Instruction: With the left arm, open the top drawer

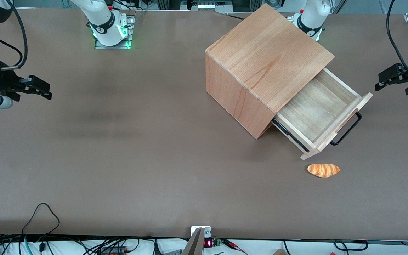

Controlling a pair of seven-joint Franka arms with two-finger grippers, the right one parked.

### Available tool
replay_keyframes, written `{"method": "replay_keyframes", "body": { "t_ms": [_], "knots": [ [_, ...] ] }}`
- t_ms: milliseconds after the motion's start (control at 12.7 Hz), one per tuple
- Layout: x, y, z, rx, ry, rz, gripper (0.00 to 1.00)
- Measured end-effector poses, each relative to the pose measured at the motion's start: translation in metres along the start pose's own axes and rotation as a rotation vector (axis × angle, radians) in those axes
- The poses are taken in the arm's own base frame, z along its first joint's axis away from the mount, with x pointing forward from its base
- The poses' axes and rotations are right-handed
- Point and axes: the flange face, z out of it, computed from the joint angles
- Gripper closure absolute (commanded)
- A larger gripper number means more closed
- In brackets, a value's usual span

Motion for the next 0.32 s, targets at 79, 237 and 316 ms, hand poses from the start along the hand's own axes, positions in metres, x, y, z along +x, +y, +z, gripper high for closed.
{"method": "replay_keyframes", "body": {
  "t_ms": [79, 237, 316],
  "knots": [
    [-0.0016, -0.0009, -0.0017, 0.013, -0.002, -0.021, 0.0],
    [-0.0022, -0.0016, -0.0055, 0.035, 0.002, -0.037, 0.0],
    [-0.002, -0.0013, -0.0072, 0.038, 0.005, -0.038, 0.0]
  ]
}}
